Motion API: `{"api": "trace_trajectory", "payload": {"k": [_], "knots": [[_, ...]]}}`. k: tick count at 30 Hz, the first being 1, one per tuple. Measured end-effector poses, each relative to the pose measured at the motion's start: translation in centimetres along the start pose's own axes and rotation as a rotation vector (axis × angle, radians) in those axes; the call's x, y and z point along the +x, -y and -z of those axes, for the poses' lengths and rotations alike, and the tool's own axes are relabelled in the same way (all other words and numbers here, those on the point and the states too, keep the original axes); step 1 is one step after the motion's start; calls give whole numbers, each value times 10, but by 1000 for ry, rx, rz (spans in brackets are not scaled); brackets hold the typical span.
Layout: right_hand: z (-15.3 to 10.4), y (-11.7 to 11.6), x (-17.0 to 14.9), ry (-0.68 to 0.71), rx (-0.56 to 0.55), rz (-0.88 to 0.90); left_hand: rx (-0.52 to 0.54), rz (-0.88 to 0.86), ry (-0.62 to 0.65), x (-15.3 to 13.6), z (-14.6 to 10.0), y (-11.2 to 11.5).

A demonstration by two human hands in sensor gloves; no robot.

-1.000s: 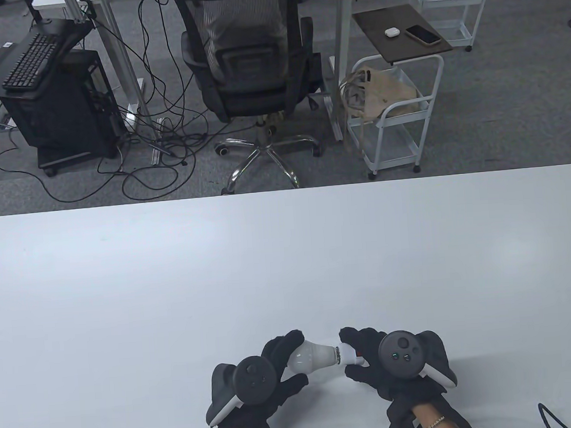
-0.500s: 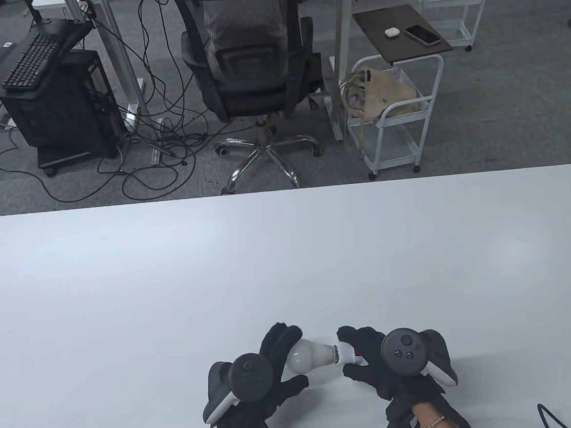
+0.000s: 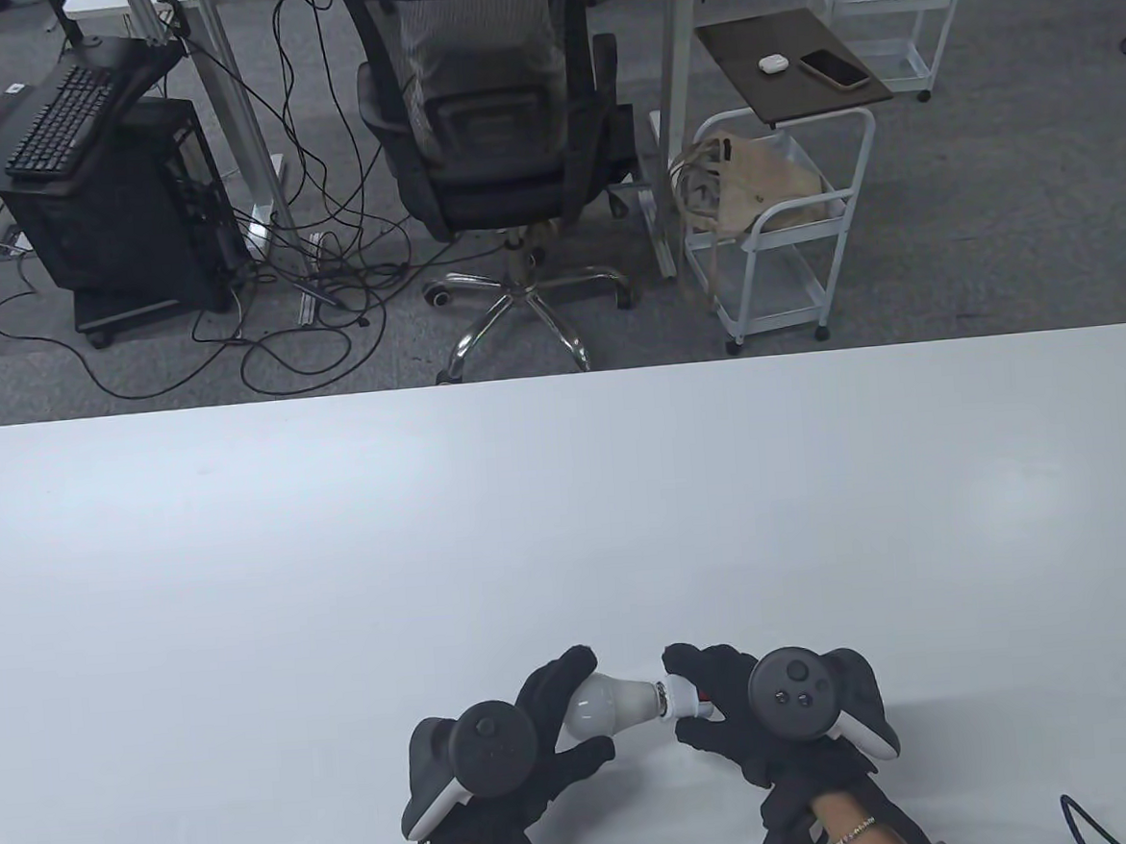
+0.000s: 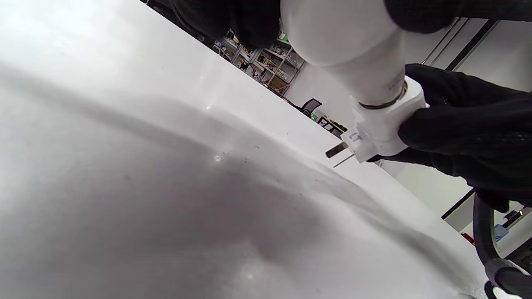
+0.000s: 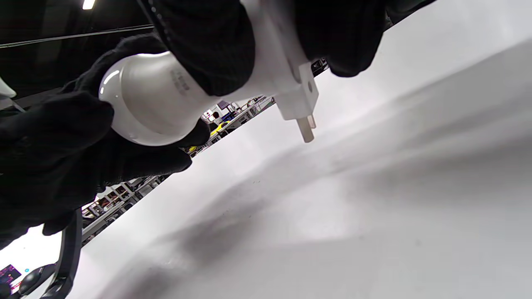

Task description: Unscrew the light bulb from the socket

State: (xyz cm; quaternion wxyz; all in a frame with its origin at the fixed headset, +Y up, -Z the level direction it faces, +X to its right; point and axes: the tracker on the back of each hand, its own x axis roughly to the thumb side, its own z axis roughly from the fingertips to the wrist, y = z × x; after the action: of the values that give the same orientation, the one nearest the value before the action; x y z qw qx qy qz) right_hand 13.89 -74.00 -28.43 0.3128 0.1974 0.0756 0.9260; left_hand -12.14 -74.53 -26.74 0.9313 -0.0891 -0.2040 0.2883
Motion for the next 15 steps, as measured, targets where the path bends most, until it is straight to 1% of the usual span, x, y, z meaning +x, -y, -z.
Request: {"api": "trace_trajectory", "payload": {"k": [2, 4, 9, 13, 15], "knots": [[0, 0, 0, 5, 9, 5, -21, 46, 7, 2, 1, 1], [-1, -1, 1, 7, 13, 7, 20, 66, 11, 3, 0, 1], [-1, 1, 1, 25, 4, -3, 26, 11, 7, 2, -1, -3], [-1, 0, 2, 30, 19, -12, -2, -63, -18, -5, 0, -2], [-1, -1, 2, 21, 15, -27, -58, -96, -38, -5, 1, -1]]}}
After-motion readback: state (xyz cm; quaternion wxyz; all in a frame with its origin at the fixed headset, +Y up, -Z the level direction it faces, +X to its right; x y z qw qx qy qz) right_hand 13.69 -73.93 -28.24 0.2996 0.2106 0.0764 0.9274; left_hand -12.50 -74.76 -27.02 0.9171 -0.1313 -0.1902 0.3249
